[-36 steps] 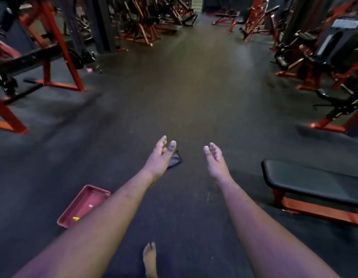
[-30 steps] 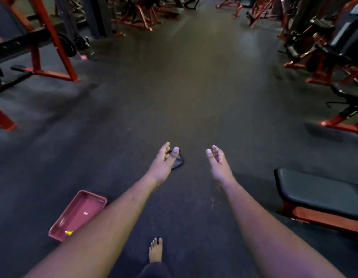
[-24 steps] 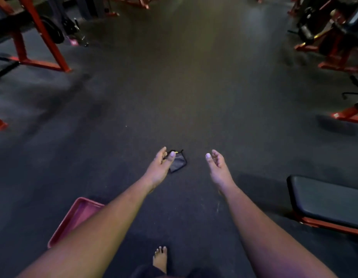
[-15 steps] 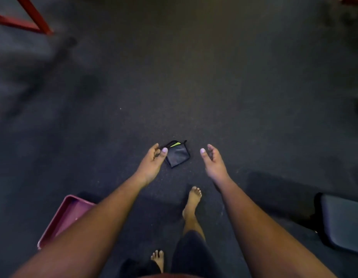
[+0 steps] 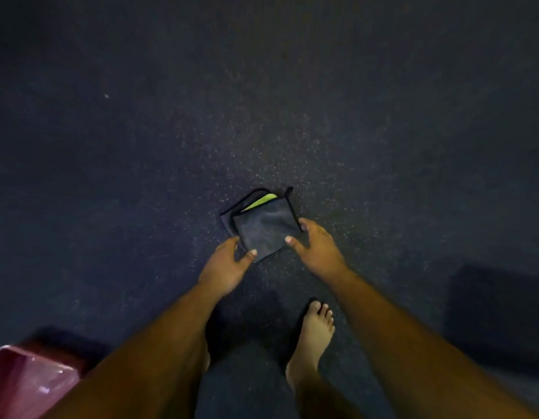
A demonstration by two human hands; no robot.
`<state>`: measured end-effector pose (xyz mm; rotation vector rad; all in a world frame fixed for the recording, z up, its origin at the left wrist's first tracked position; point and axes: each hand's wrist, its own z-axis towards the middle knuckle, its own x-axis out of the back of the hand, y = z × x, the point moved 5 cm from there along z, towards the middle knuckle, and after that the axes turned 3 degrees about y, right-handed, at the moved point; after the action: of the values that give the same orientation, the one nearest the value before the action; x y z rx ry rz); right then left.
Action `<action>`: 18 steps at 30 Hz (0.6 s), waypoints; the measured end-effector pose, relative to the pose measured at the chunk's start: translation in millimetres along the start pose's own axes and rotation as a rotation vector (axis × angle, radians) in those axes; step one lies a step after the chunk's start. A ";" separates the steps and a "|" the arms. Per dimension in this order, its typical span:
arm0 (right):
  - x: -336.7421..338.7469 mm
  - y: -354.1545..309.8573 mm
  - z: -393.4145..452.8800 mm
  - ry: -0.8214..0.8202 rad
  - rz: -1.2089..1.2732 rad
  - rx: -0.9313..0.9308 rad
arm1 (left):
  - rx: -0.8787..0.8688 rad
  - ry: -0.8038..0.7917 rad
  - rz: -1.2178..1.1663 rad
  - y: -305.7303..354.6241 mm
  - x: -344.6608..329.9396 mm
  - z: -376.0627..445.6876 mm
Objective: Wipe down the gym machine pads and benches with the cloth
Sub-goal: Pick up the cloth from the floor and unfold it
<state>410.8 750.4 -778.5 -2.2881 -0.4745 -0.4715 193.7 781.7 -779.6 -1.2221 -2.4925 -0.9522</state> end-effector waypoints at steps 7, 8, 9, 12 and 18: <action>-91.6 88.0 130.2 0.030 0.039 -0.068 | 0.168 0.007 -0.116 -88.5 -81.7 163.3; -97.5 94.4 138.6 0.040 0.039 -0.065 | 0.213 0.043 -0.184 -93.5 -89.0 175.1; -101.9 98.7 144.5 0.049 0.038 -0.059 | 0.257 0.088 -0.246 -94.9 -93.4 182.7; -106.2 102.5 150.1 0.055 0.040 -0.054 | 0.389 0.234 -0.405 -96.7 -93.5 193.6; -57.7 58.3 97.9 0.132 0.057 0.095 | 0.131 0.055 -0.347 -19.5 -58.6 129.4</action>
<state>406.8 772.1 -904.3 -2.1576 -0.3581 -0.5560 227.9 817.5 -914.2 -0.7283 -2.7245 -0.8631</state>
